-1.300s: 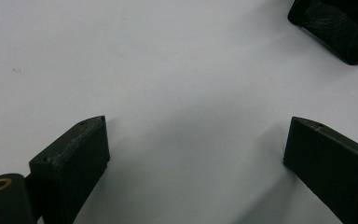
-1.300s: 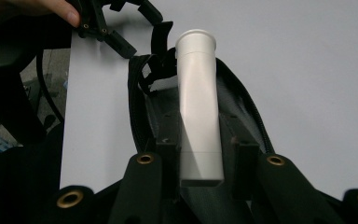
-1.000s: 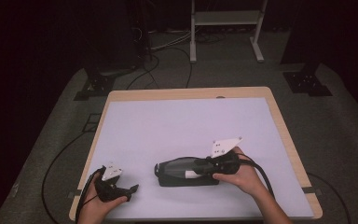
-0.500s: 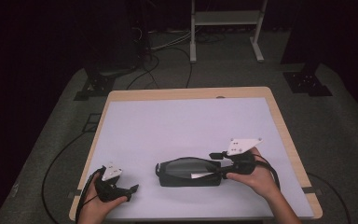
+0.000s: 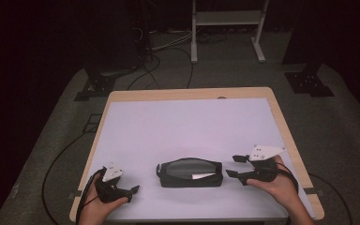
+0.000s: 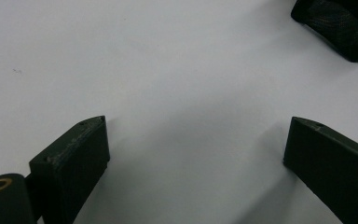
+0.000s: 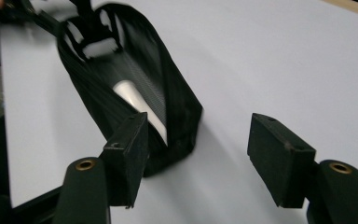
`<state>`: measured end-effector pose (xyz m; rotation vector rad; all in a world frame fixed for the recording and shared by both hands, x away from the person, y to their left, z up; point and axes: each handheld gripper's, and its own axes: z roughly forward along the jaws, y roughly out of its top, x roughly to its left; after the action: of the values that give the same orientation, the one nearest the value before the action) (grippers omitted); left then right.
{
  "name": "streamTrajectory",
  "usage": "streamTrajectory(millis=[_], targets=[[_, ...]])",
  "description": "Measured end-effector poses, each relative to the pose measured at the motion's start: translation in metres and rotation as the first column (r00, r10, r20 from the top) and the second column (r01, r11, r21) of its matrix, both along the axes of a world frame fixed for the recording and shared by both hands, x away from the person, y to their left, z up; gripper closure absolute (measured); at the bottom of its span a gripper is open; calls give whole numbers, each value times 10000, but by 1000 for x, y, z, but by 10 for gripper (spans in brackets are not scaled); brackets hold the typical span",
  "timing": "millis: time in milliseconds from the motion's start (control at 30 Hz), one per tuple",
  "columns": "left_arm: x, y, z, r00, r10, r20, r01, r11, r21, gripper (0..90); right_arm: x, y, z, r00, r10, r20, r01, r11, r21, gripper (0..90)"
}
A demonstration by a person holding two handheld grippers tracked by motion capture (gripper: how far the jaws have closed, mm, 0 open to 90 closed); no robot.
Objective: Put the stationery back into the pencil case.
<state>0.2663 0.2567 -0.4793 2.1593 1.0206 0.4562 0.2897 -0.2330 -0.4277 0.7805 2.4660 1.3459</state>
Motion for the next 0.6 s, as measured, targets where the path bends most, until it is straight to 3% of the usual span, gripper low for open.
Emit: streamTrajectory(millis=[267, 367, 600], targets=[[0, 0, 0, 10000, 4, -11, -4, 10000, -11, 59, -6, -22, -14, 9979, -632, -113, 626, 9971, -433, 360], [0, 0, 0, 10000, 2, -8, -2, 10000, -7, 59, -9, -33, -23, 9948, -1005, -195, 987, 9921, -777, 349], [0, 0, 0, 10000, 3, -9, -3, 10000, 2, 59, -9, -44, -36, 9872, -1512, -499, 1452, 9834, -1086, 281]])
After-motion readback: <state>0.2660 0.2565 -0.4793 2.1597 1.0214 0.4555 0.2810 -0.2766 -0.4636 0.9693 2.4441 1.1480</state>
